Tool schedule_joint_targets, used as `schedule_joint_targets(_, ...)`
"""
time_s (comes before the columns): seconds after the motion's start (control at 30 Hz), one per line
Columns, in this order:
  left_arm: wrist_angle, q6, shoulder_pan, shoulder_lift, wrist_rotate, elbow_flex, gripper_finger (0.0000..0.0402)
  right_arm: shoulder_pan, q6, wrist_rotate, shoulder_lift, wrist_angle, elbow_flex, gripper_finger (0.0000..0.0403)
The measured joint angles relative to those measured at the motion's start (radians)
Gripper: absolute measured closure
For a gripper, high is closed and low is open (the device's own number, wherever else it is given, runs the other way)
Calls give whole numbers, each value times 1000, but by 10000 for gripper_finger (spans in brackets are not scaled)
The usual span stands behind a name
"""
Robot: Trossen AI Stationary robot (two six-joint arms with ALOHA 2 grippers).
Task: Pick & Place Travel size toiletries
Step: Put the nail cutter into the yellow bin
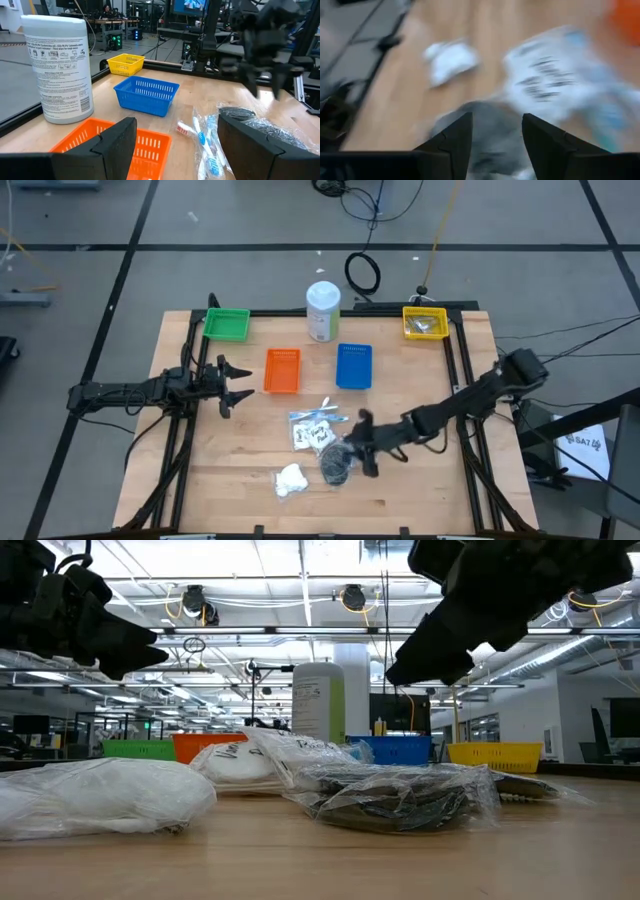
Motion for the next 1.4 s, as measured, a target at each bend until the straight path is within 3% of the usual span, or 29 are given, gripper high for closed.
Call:
schedule_joint_targets(0.1,0,0,0,0,0,0,128,1,5,-106,66,36,28,243)
schedule_joint_targets(0.43,0,0,0,0,0,0,128,-83,117,-202,168,-85,28,243)
schedule_joint_targets(0.7,0,0,0,0,0,0,128,-142,187,-202,112,-351,29,243)
schedule_joint_targets(0.87,1,0,0,0,0,0,128,-144,212,-104,15,-491,22,243)
schedule_joint_targets(1.17,-6,0,0,0,0,0,128,-114,192,142,-125,-521,12,243)
schedule_joint_targets(1.4,0,0,0,0,0,0,128,-124,325,188,-131,-617,-51,243)
